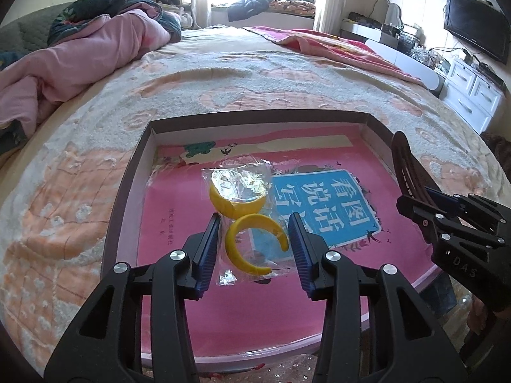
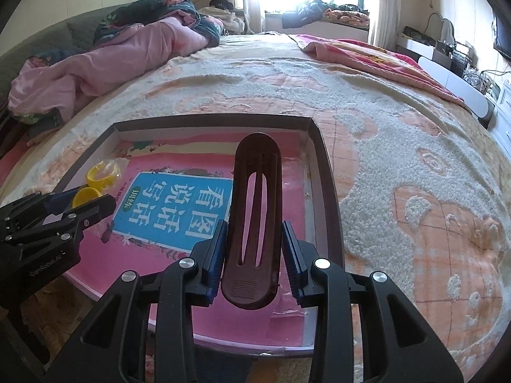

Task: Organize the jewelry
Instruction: 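Carry both items over the pink-lined box and open both tools to drop them, then pull both open tools back from the box toward the loose items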

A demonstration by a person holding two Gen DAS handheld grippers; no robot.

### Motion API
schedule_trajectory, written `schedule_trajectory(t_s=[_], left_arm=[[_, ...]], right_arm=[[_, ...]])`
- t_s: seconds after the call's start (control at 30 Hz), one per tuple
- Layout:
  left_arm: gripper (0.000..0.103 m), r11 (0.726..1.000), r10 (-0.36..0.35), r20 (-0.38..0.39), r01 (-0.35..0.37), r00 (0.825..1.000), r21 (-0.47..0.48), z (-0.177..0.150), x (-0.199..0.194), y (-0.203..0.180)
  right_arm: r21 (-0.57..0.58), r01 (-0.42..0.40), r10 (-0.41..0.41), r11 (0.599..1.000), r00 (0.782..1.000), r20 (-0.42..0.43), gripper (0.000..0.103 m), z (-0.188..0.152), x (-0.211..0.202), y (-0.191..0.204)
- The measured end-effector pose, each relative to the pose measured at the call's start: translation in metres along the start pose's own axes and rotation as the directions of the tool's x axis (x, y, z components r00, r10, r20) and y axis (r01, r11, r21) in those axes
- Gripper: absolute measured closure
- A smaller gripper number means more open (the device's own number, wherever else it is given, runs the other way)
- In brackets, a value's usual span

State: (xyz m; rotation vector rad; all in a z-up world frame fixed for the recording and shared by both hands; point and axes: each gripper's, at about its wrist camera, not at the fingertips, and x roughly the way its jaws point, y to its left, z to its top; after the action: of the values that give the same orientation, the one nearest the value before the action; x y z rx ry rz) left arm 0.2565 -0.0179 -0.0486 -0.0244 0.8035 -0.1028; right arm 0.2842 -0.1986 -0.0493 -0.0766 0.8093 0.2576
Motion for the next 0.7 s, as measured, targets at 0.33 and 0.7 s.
schedule_trajectory(t_s=[0.33,0.7], left_arm=[[0.058,1.000,0.001,0.031,-0.001,1.000,0.002,0.001,-0.010,0.002],[0.024,0.999,-0.013,0.132,0.019,0.991,-0.043,0.004,-0.046,0.008]], right_arm=[[0.023,-0.023,0.022,0.999,0.997,0.070,0.052,-0.005,-0.017,-0.002],[0.022,-0.011,0.006,1.000,0.971,0.239,0.023,-0.014,-0.066,0.002]])
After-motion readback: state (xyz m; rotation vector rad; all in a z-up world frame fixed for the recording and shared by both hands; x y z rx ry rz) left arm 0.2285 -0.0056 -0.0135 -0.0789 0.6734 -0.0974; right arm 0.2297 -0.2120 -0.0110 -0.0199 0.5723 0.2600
